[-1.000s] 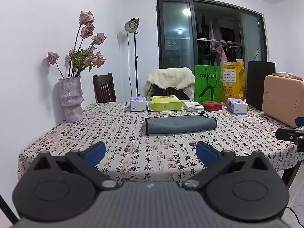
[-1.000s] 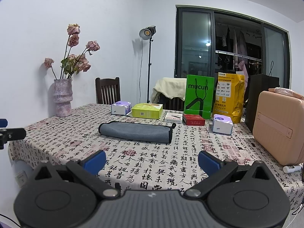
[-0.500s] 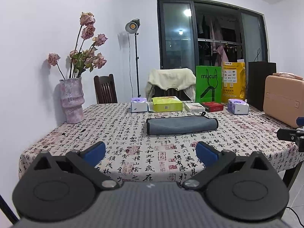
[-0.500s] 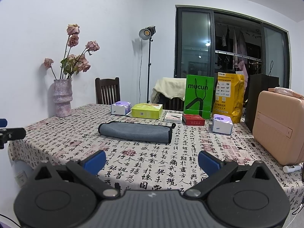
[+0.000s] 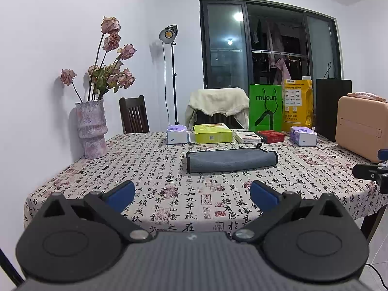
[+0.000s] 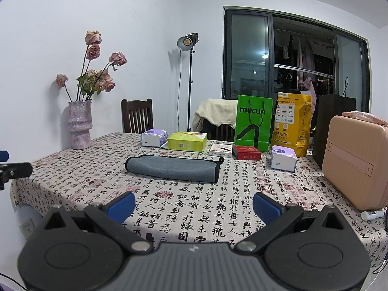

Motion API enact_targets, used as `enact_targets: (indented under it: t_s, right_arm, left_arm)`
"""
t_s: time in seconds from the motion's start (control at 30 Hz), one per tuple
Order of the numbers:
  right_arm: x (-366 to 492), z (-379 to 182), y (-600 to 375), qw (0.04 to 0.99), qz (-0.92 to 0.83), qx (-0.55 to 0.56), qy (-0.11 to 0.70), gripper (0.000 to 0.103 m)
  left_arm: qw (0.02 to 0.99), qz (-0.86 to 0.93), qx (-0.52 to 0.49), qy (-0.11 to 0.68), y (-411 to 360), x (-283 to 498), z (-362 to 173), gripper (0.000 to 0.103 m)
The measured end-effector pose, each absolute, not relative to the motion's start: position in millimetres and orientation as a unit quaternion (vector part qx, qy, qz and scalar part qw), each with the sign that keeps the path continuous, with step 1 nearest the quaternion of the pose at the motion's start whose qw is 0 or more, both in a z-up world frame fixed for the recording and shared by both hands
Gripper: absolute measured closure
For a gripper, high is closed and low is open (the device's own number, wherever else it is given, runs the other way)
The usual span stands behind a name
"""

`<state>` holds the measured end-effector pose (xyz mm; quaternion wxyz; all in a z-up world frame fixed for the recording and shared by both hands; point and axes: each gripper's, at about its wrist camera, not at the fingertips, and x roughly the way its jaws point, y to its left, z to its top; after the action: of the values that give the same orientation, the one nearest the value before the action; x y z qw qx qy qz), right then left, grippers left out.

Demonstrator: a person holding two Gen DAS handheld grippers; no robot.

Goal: Fold towel

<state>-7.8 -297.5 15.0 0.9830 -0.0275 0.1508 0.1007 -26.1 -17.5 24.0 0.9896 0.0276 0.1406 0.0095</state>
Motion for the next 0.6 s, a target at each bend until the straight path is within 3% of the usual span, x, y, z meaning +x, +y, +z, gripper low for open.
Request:
enact_targets:
  t_s: [0.6]
  right_arm:
    - [-6.4,14.9,-295.8,0.983,0.102,-0.026,0.151,0.000]
  left_arm:
    - [0.990,0.008,0.028,0.141,-18.5,-26.1,24.0,0.000]
